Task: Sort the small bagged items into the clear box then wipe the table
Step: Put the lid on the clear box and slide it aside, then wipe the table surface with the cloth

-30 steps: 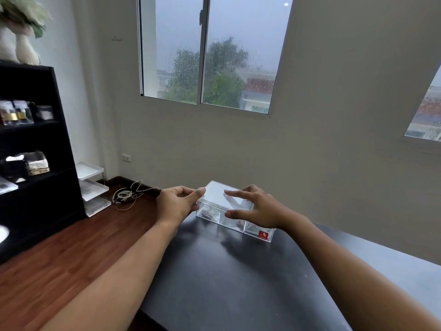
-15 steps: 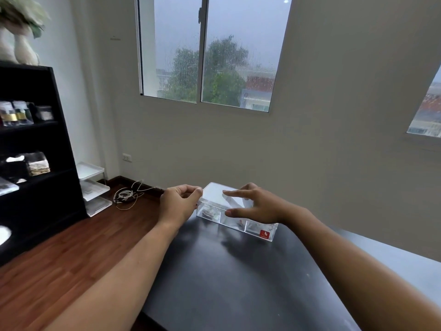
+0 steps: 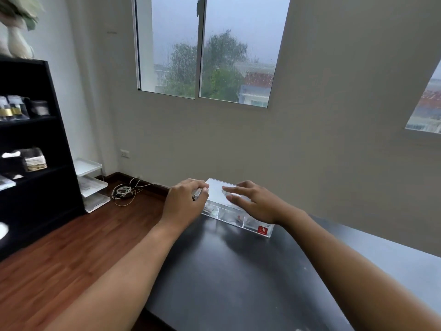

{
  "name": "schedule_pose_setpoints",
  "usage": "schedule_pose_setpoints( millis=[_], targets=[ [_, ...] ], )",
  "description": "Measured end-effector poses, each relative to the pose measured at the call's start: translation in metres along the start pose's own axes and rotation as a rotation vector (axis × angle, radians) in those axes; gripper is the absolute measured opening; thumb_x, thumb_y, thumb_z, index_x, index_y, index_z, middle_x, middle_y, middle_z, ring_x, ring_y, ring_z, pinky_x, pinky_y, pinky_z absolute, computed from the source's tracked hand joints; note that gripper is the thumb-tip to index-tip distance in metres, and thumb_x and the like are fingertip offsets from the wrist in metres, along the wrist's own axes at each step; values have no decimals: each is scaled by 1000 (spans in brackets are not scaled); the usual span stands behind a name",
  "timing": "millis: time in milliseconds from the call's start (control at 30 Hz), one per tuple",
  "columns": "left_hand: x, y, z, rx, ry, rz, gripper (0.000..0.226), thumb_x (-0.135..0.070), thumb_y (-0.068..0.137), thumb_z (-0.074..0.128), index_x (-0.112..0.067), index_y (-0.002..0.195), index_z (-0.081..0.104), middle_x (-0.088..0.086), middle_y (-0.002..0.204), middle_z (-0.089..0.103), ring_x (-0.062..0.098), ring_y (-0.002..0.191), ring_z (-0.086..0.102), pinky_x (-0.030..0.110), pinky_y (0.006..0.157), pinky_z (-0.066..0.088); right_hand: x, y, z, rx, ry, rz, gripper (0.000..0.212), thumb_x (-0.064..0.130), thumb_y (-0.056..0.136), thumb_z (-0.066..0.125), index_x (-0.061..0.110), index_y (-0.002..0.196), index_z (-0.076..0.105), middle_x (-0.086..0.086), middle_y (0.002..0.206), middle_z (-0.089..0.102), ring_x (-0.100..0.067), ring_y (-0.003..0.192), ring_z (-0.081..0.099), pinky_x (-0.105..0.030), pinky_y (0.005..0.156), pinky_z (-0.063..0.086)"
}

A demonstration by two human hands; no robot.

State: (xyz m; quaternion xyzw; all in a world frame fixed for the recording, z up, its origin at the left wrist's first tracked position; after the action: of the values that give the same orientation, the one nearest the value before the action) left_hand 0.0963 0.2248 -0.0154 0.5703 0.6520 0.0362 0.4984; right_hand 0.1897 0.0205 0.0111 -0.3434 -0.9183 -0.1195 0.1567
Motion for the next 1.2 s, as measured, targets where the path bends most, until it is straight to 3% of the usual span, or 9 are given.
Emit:
schedule_pose_setpoints(
  millis=[67, 133, 200, 267, 367, 533, 633, 733, 1200],
  targets=[
    [-1, 0, 6, 32, 67, 115, 26, -31, 91, 59, -23, 100, 82, -8, 108, 80, 15, 104, 73, 40, 100, 53, -4, 0, 0, -164, 58, 2, 43, 50, 105, 42, 27, 126, 72, 2, 129, 68, -17, 117, 63, -36, 103, 48],
    [-6, -2, 14, 88, 143, 210, 30, -37, 96, 53, -27, 102, 81, -12, 114, 79, 13, 110, 72, 37, 106, 45, -9, -1, 0, -349, 76, 63, 43, 41, 103, 46, 12, 93, 76, -3, 94, 76, -22, 89, 69, -39, 83, 56],
    [-12, -5, 21, 141, 201, 264, 38, -43, 99, 46, -29, 111, 79, -13, 123, 76, 11, 118, 68, 27, 106, 36, -12, -6, -2, -504, 46, 133, 50, 42, 101, 47, 14, 63, 64, 1, 60, 64, -19, 58, 59, -34, 60, 51],
    [-15, -7, 25, 191, 233, 274, 45, -50, 101, 40, -31, 122, 75, -11, 134, 71, 10, 128, 63, 27, 111, 35, -6, -15, -9, -640, -111, 133, 62, 41, 105, 47, 17, 48, 40, 3, 46, 44, -21, 46, 46, -31, 56, 36],
    [-12, -10, 31, 261, 289, 306, 56, -61, 102, 30, -34, 137, 65, -10, 148, 62, 12, 141, 53, 34, 120, 34, -3, -31, -16, -734, -215, 105, 63, 42, 107, 46, 17, 49, 44, 3, 49, 44, -24, 52, 49, -32, 64, 36],
    [-10, -9, 35, 313, 350, 333, 61, -64, 102, 23, -37, 145, 57, -9, 156, 54, 12, 149, 44, 36, 125, 30, -21, -58, -14, -535, -185, 5, 57, 47, 106, 32, 16, 66, 57, -1, 66, 58, -24, 63, 55, -37, 64, 46],
    [-14, -10, 33, 342, 355, 335, 67, -69, 100, 19, -36, 147, 55, -7, 157, 52, 14, 150, 42, 36, 125, 28, -24, -77, -17, -359, -289, 30, 52, 48, 108, 27, 23, 105, 72, 6, 111, 73, -16, 103, 66, -38, 95, 45],
    [-23, -16, 29, 340, 376, 354, 63, -66, 101, 23, -36, 146, 55, -7, 157, 51, 14, 151, 41, 36, 124, 26, -26, -100, -28, -266, -278, 90, 46, 49, 108, 31, 29, 131, 66, 10, 137, 66, -12, 127, 58, -40, 108, 36],
    [-153, -81, 65, 518, 126, 461, 74, -80, 92, 24, -35, 135, 65, -13, 143, 61, 13, 135, 54, 28, 109, 29, -43, -268, -87, -241, -300, 383, 49, 58, 99, 51, 30, 136, 63, 3, 136, 62, -19, 125, 59, -42, 112, 35]
  ],
)
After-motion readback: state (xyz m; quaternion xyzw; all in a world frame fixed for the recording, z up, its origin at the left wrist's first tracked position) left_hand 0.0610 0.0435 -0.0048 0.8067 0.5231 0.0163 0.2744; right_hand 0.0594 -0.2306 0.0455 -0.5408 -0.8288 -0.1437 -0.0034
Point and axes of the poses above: each hand's wrist, its own y-axis towards the middle knuckle, its own z-axis out of the palm, x = y × z, the point moved 3 cm from there along y, towards the middle knuckle
